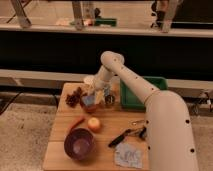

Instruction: Place sponge in red bowl

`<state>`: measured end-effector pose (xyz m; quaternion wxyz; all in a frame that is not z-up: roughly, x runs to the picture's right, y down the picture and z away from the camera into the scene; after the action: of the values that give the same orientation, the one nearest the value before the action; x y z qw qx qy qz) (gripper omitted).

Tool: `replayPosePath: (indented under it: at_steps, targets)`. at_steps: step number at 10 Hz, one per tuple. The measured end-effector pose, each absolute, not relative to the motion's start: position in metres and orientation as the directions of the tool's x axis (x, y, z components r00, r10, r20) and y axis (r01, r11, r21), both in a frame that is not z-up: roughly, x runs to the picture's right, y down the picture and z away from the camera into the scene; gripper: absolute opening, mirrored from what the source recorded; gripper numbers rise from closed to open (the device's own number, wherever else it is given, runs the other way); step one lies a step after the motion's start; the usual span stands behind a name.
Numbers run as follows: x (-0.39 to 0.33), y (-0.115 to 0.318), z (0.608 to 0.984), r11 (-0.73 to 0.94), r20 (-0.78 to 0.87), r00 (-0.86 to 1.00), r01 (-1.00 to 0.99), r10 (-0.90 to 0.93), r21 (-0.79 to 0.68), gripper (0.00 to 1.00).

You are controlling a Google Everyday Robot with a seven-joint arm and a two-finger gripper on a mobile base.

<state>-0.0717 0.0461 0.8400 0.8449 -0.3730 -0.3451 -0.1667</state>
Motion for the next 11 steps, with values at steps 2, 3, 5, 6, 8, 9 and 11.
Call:
replayPosePath:
  at_steps: [2,3,5,6,8,9,11]
  targets:
    - [-0.074,0.046,0.845,0.664,0.715,0.699,0.548,-0.029,-0.509,0.0]
    - [-0.076,0.046,0.848,0.667,0.717,0.696,0.551,-0.036,-0.501,0.0]
    - [-0.079,0.043,0.851,0.687,0.718,0.694,0.544,-0.046,-0.482,0.0]
    - [-0.079,0.041,0.853,0.698,0.717,0.696,0.537,-0.049,-0.473,0.0]
    - [-0.079,0.04,0.855,0.711,0.715,0.697,0.53,-0.054,-0.463,0.0]
    - [-0.079,0.038,0.856,0.719,0.714,0.698,0.524,-0.054,-0.457,0.0]
    - [-0.078,0.036,0.857,0.729,0.712,0.7,0.514,-0.052,-0.452,0.0]
